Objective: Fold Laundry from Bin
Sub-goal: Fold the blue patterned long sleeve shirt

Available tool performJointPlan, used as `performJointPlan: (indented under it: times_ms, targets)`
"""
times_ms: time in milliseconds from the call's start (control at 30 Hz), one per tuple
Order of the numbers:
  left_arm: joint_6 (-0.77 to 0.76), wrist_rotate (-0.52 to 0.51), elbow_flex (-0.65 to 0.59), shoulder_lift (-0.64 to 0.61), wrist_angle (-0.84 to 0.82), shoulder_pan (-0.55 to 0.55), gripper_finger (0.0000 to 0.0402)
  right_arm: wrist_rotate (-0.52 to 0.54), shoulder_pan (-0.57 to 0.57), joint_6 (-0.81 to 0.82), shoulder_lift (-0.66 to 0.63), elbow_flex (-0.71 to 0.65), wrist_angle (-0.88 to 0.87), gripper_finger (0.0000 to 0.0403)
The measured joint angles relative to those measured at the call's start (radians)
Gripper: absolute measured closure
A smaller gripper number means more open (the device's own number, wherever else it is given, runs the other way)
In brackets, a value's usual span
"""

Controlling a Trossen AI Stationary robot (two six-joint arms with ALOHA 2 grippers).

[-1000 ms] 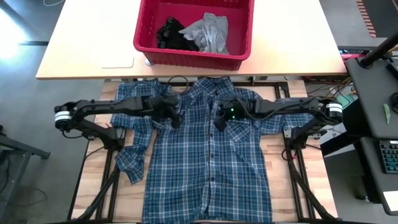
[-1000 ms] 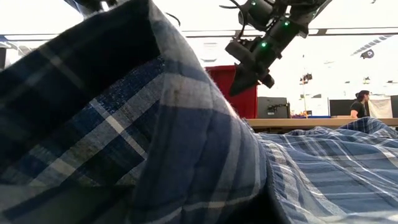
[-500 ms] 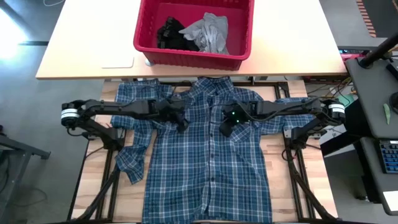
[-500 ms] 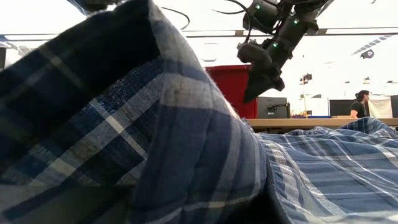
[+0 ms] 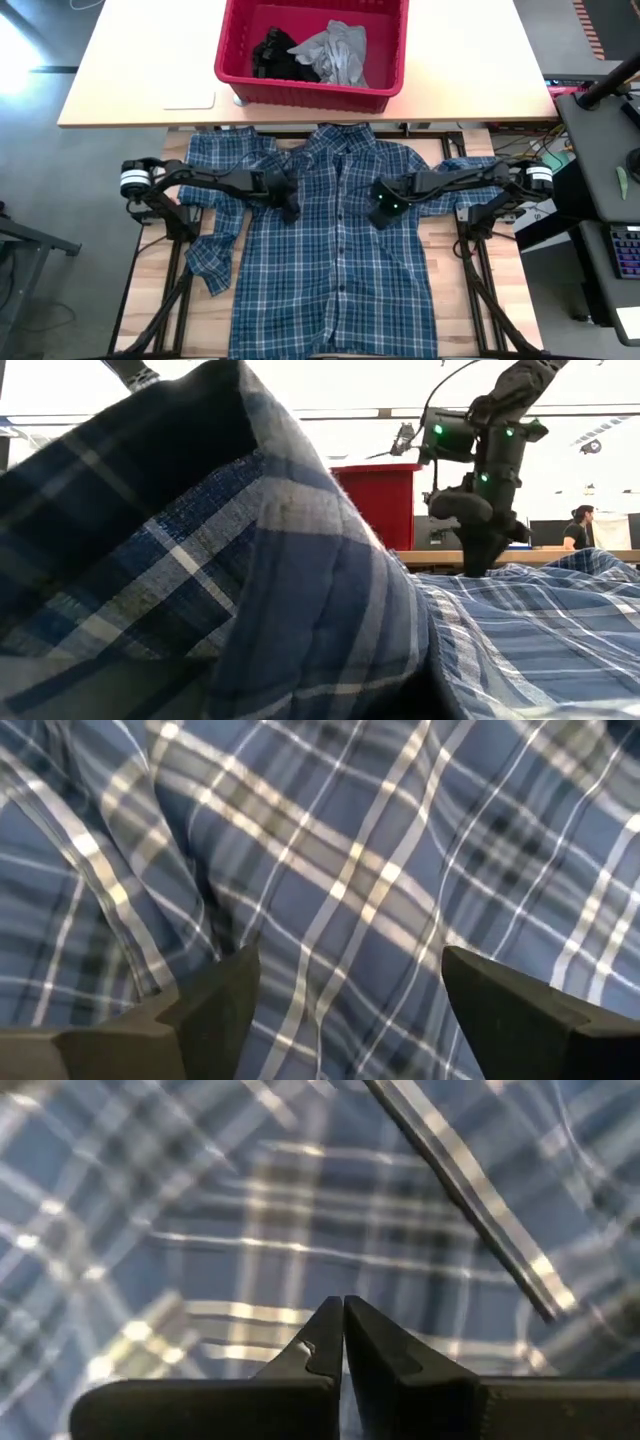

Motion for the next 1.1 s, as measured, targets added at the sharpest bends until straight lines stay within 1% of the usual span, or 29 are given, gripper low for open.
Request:
performJointPlan:
  times_ms: [67,167,267,367,467,567,700,900,1000,1100]
  targets:
    - [-0.004,-0.005,-0.004,0.002,-0.012,0.0,0.0109,0.003,-0.018,0.026,0.0,-0.011,-0.023,0.0394]
    - [-0.022,-0.079,-0.007,-0.002,-0.102,0.0,0.0111,0.006,-0.033,0.035,-0.012,-0.009,-0.033,0.0394]
    - [-0.029,-0.106,-0.009,-0.057,-0.158,0.002,0.0112,0.005,-0.031,0.006,-0.054,0.021,-0.027,0.0394]
    - [-0.018,-0.106,-0.007,-0.145,-0.153,0.001,0.0112,0.015,-0.032,-0.006,-0.105,0.049,-0.03,0.0394]
    - [-0.006,-0.108,-0.007,-0.223,-0.134,0.002,0.0112,0.078,-0.032,-0.008,-0.163,0.068,-0.028,0.0394]
    - [0.015,-0.124,-0.007,-0.271,-0.125,0.005,0.0112,0.121,-0.032,-0.009,-0.211,0.071,-0.03,0.0394]
    - [0.017,-0.126,-0.007,-0.294,-0.122,0.005,0.0112,0.143,-0.032,-0.008,-0.244,0.071,-0.029,0.0394]
    - [0.002,-0.12,-0.007,-0.288,-0.109,-0.002,0.0112,0.143,-0.02,0.002,-0.236,0.071,-0.028,0.0394]
    - [-0.013,-0.101,-0.007,-0.302,-0.09,-0.033,0.0112,0.135,0.006,0.011,-0.234,0.071,-0.027,0.0394]
    - [-0.022,-0.092,0.028,-0.338,-0.061,-0.087,0.0112,0.134,0.043,0.047,-0.242,0.071,-0.027,0.0394]
